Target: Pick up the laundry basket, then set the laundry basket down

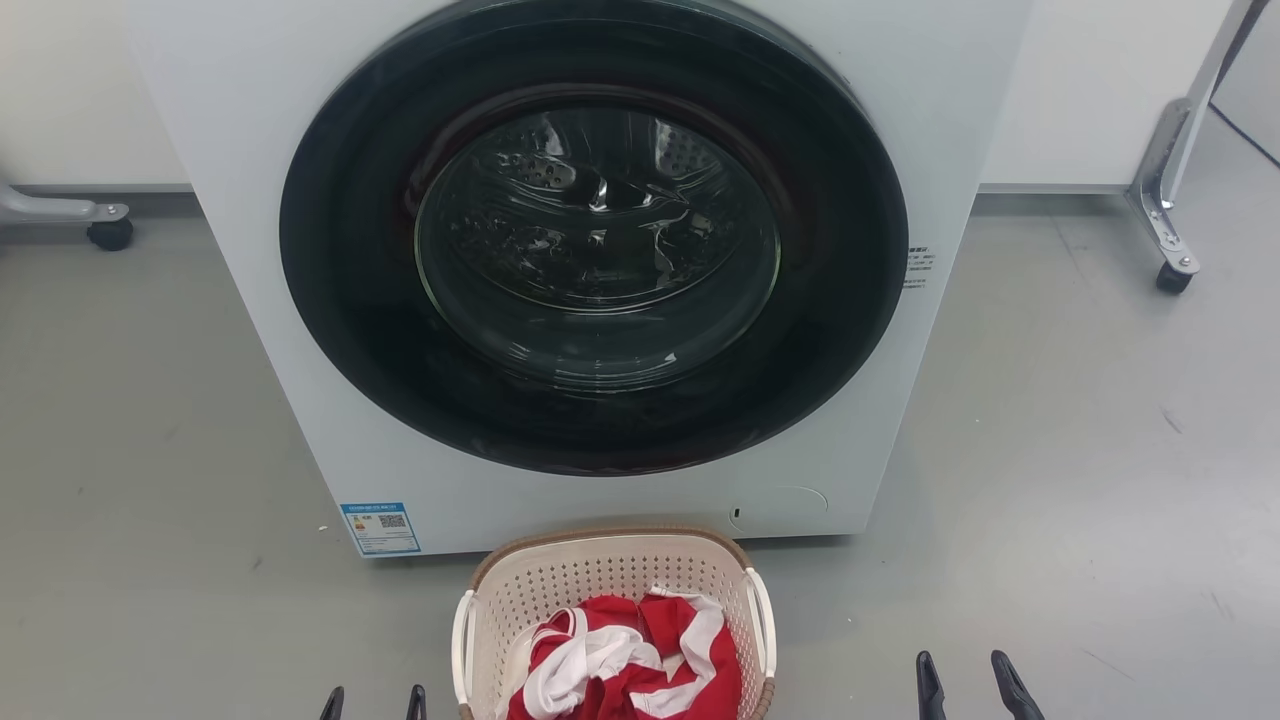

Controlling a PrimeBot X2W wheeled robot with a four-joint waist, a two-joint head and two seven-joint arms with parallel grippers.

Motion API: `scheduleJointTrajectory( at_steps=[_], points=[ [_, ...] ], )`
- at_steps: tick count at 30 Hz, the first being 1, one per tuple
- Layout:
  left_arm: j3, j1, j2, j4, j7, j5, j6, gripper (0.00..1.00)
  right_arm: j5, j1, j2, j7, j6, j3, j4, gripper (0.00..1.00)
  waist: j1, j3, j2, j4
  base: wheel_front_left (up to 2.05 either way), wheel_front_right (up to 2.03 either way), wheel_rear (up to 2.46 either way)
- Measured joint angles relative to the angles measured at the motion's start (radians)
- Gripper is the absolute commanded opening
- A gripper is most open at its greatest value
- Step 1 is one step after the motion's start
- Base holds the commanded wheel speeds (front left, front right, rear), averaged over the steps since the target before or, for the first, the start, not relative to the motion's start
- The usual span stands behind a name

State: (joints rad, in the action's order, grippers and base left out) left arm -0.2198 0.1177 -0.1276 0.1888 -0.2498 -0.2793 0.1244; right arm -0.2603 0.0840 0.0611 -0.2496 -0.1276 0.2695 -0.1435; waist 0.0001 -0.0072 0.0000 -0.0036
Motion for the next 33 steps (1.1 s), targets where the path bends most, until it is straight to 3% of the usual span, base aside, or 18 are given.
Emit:
scheduleJointTrajectory(
  at_steps=[6, 7, 18, 33],
  points=[
    [0.000, 0.000, 0.000, -0.006, 0.000, 0.008, 0.000, 1.00, 0.011, 0.009, -0.003, 0.000, 0.000, -0.005, 0.008, 1.00, 0.0000, 0.002, 0.0000, 0.000, 0.00, 0.00, 0.00],
    [0.000, 0.000, 0.000, -0.009, 0.000, 0.011, 0.000, 0.00, 0.014, 0.009, -0.004, 0.000, 0.000, -0.006, 0.009, 0.00, 0.0000, 0.002, 0.0000, 0.001, 0.00, 0.00, 0.00],
    [0.009, 0.015, 0.012, 0.046, 0.018, -0.033, -0.011, 0.00, -0.025, 0.027, -0.006, 0.013, 0.012, -0.021, -0.049, 0.00, 0.0000, 0.003, 0.0000, 0.001, 0.00, 0.00, 0.00],
    [0.058, -0.007, 0.023, 0.058, 0.080, -0.245, -0.049, 0.00, -0.254, 0.005, -0.008, 0.075, 0.049, -0.083, -0.064, 0.00, 0.0000, 0.004, 0.0000, 0.001, 0.00, 0.00, 0.00]
  ],
)
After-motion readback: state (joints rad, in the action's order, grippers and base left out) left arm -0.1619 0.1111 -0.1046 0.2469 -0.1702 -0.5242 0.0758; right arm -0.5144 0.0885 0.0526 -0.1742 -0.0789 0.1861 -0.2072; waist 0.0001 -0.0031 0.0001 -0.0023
